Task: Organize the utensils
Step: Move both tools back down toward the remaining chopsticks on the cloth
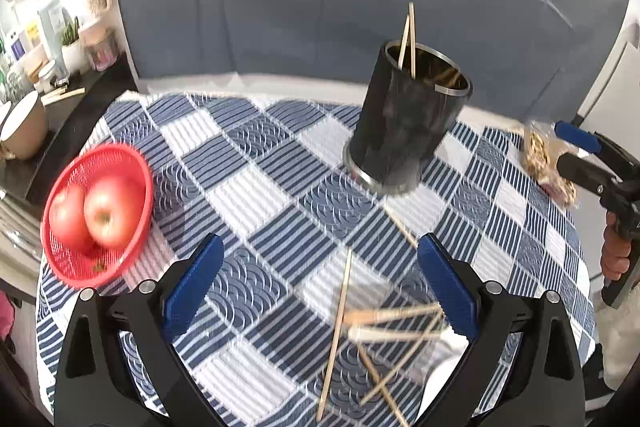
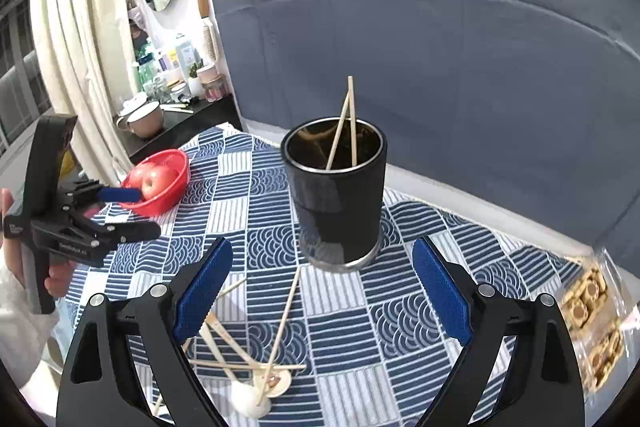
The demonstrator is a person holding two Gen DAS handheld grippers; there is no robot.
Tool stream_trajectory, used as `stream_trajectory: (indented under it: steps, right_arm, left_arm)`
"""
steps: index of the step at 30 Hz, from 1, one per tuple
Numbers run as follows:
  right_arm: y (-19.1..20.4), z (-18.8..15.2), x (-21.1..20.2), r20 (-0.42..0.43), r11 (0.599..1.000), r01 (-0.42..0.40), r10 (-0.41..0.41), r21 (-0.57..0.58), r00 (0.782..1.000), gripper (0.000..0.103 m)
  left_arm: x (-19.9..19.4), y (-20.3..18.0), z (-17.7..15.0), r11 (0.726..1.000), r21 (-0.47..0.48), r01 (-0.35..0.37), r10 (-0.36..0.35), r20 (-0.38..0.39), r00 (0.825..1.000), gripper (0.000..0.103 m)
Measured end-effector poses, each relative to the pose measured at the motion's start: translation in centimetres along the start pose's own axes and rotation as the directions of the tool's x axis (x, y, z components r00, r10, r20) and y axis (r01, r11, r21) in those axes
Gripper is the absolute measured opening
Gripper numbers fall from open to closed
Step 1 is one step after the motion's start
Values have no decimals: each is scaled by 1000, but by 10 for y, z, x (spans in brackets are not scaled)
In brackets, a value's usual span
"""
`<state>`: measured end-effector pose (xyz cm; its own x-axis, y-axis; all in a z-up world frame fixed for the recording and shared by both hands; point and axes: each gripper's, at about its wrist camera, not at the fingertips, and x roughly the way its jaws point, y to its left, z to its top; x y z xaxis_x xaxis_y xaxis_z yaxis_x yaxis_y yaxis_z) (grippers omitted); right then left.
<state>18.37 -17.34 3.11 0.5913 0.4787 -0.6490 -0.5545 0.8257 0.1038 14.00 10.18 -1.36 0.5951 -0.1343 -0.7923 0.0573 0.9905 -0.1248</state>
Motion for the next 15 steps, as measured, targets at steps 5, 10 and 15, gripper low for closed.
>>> stream_trajectory:
  steps: [5, 10, 15]
  right_arm:
    - [16, -13, -1, -23, 1000, 26, -26, -6, 999, 87]
    - [26, -20, 4, -54, 999, 34, -34, 10, 998, 87]
    - [34, -24, 15, -94, 999, 47, -48, -17, 994, 87]
  left_arm:
    - [0, 6, -18, 1000, 19, -12, 12, -45, 999, 97]
    - [2, 7, -34, 999, 46, 1, 4, -92, 996, 97]
    - [8, 9, -45, 998, 58, 22, -16, -108, 994, 97]
